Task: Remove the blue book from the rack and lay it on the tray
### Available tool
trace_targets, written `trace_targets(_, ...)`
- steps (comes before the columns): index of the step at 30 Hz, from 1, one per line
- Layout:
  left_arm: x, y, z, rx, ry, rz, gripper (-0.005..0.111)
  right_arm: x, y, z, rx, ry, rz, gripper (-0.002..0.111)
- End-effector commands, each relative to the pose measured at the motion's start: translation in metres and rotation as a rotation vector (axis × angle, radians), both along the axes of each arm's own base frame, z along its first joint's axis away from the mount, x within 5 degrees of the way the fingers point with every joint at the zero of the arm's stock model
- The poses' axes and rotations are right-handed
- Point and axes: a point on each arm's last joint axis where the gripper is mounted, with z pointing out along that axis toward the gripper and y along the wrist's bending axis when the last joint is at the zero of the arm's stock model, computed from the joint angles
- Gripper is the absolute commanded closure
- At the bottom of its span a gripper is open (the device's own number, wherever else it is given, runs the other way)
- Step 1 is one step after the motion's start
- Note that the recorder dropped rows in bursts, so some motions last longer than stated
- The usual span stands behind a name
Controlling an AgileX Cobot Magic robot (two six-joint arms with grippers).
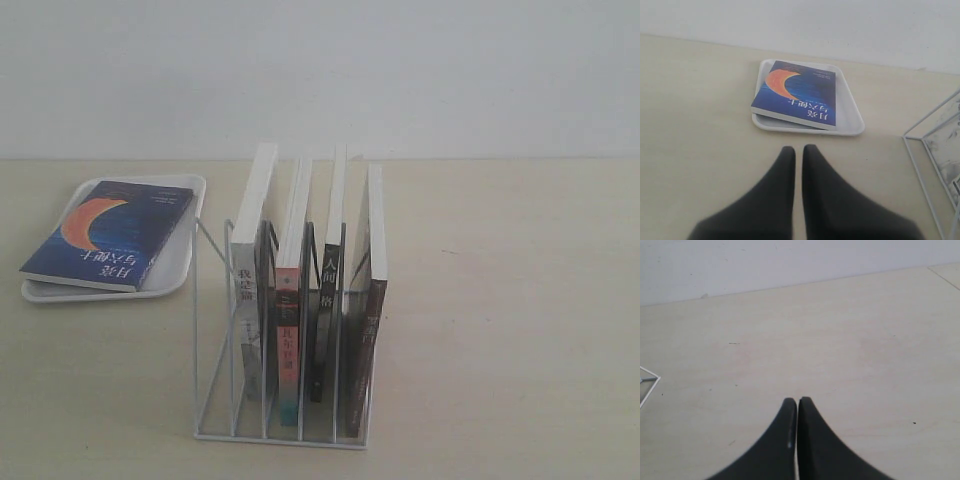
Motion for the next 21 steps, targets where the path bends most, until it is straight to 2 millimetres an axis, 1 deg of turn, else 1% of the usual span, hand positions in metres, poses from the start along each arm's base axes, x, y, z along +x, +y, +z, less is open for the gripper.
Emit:
trace_targets(1,-0.0001,0.0003,-0.0006,-0.001,-0.003,0.005,0.102,-0.0002,-0.0002,0.0011,-0.008,-0.012,0.000,0.108)
trace_targets(21,-0.0001,0.0003,-0.0006,-0.001,-0.003,0.005,0.102,0.0000,-0.0001,0.0017,-0.007,-0.019,0.000,0.108)
